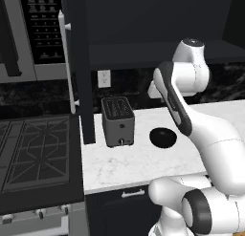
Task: Pick up the bowls on the counter and stack them on top of one another in the open cabinet. Place the smaller bowl on top of the larger bowl.
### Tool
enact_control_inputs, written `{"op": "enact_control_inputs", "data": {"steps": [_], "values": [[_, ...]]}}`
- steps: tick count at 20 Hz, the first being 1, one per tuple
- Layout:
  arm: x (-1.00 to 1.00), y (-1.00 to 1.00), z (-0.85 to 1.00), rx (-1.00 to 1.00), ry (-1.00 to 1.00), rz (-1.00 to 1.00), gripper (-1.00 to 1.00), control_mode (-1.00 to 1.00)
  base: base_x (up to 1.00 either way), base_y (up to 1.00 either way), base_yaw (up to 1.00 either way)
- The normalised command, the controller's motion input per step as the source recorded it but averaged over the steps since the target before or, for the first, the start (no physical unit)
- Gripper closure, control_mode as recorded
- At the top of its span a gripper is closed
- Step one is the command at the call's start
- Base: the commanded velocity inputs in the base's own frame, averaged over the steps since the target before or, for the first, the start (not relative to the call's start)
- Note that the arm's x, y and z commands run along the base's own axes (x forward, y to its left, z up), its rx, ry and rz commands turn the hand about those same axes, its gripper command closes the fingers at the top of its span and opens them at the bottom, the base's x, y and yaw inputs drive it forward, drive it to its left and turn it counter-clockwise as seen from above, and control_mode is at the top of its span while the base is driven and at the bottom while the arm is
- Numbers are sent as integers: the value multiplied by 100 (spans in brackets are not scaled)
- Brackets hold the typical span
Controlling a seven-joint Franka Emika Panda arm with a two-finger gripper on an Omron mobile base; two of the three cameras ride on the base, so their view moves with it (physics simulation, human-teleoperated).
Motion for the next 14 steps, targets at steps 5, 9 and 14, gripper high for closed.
{"op": "enact_control_inputs", "data": {"steps": [5,9,14], "values": [[0,-11,-24,-5,6,0,-100,-100,0,0,0],[0,-23,-98,-6,26,0,-100,-100,0,0,0],[4,-11,-88,0,23,0,-100,-100,0,0,0]]}}
